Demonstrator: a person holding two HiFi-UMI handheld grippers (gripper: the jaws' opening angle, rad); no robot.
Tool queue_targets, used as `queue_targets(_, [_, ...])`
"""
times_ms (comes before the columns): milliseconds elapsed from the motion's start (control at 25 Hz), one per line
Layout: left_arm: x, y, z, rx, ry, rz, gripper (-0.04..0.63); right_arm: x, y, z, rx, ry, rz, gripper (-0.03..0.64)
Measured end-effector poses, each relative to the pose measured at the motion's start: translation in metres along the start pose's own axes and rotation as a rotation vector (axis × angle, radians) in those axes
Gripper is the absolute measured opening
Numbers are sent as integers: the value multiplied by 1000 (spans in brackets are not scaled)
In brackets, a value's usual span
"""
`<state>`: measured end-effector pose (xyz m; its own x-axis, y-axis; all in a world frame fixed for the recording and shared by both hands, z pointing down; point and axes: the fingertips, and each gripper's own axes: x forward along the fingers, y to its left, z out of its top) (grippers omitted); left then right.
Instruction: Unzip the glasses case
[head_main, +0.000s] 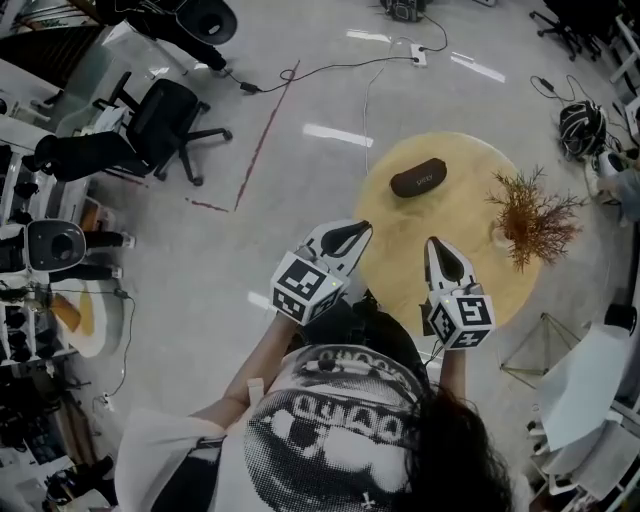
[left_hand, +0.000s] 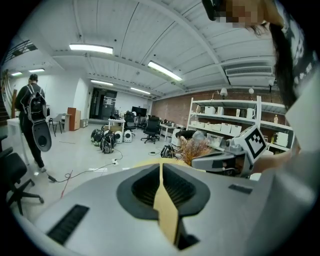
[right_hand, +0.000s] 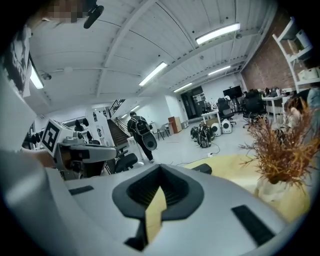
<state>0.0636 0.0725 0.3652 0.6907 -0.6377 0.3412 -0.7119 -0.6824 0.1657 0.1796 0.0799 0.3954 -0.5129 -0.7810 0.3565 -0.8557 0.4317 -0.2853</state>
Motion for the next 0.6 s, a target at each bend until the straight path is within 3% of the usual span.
queue_targets(600, [45,19,3,101,106,-20,25,2,-32,3,47,-14,-51,0])
